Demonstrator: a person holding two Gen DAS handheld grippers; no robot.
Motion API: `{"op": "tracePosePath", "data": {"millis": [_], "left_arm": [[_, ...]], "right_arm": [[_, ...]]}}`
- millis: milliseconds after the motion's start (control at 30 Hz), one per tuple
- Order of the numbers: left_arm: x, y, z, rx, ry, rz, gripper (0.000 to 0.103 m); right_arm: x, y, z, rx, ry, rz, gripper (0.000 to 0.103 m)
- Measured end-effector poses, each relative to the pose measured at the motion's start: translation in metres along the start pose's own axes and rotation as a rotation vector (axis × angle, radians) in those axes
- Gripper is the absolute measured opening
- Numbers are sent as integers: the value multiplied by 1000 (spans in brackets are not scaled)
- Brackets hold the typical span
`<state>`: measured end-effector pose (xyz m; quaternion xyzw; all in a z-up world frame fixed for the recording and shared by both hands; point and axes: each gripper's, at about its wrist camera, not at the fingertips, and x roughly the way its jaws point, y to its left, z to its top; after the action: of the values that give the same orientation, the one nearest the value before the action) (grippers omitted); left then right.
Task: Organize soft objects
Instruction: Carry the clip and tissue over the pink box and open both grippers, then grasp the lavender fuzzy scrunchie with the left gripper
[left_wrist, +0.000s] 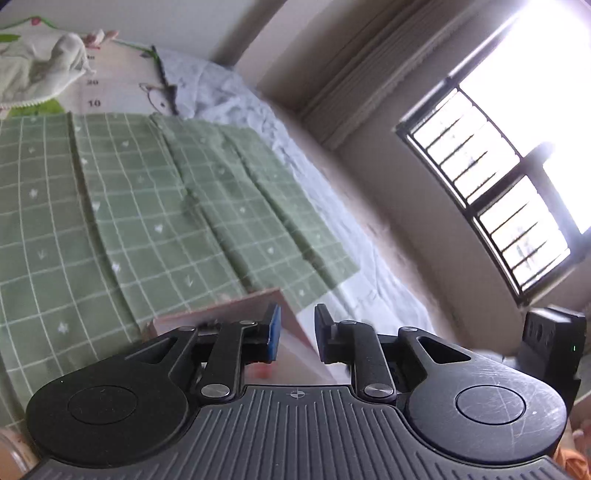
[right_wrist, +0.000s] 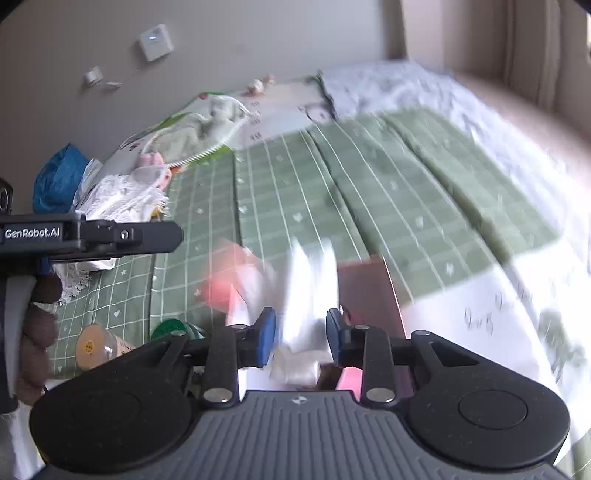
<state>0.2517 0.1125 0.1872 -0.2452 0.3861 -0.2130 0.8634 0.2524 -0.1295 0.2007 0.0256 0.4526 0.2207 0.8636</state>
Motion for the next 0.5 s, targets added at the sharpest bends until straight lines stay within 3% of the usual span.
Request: {"op": "tracePosePath", "data": {"millis": [100,233,333,433,500], "left_arm": [[-18,3,-14,152,36,75,22],[-63,17,-45,259,101,168,22],[-102,44,-65,168,119,198,22],[-134,80,-76,13,68,154,22],[-151,98,-84,-47,48,181,22]], "right_arm": [[-2,-4,-8,-30,-32,-23,32],[-3,10,-12,-99,-89,-44,49],[0,38,-20,-174,-94,-4,54],[11,82,-37,-275,-91,22,55],[23,111,-52,-323,-85,48,56]]}}
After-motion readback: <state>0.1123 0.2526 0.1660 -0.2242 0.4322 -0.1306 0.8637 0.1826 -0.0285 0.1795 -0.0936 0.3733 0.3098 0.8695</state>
